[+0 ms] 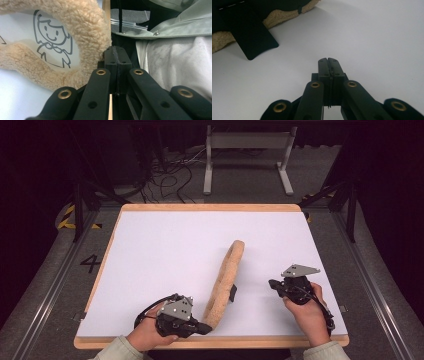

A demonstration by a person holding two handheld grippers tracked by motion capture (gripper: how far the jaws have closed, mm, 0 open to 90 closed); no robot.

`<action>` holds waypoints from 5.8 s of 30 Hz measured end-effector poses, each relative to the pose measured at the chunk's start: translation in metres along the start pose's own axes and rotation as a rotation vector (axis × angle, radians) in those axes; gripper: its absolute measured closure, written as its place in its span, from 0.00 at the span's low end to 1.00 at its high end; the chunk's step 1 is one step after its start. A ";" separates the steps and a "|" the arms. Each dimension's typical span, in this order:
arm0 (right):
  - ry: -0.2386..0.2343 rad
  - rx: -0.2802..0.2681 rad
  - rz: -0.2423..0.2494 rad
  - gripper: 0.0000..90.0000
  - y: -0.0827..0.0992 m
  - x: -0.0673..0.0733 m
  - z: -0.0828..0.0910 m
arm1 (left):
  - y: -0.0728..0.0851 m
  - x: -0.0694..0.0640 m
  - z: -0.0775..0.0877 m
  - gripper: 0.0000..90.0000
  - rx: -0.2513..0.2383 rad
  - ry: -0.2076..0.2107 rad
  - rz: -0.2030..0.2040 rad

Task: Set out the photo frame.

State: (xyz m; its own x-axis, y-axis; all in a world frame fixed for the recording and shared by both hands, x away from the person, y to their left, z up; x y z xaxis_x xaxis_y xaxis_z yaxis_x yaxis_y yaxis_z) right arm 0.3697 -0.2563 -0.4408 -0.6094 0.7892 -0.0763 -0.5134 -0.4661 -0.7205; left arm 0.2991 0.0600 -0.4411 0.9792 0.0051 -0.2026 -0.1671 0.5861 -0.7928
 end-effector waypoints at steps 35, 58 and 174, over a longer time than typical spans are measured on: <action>0.021 -0.040 0.015 1.00 -0.004 -0.001 0.007 | 0.009 0.042 -0.013 1.00 0.014 -0.247 0.159; -0.057 -0.092 -0.055 0.87 -0.013 0.002 0.025 | -0.011 0.030 -0.066 1.00 0.076 -0.124 0.106; -0.601 0.506 0.780 0.78 -0.169 0.082 -0.060 | 0.062 0.073 0.087 0.76 -0.177 -0.520 0.420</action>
State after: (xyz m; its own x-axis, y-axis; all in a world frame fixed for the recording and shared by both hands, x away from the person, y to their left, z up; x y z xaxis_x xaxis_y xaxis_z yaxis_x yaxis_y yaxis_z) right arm 0.4427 -0.0889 -0.3669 -0.9970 -0.0511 0.0587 0.0352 -0.9688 -0.2452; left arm 0.3704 0.1677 -0.4552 0.7479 0.6165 -0.2460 -0.5169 0.3084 -0.7986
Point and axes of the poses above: each handheld gripper's, and its own axes: z roughly backward along the jaws, y roughly out of its underside, x roughly to its left, the point moved 4 cm from there along -z, roughly forward along the jaws, and after that the axes turned 3 degrees about z, right-handed, at the moved point
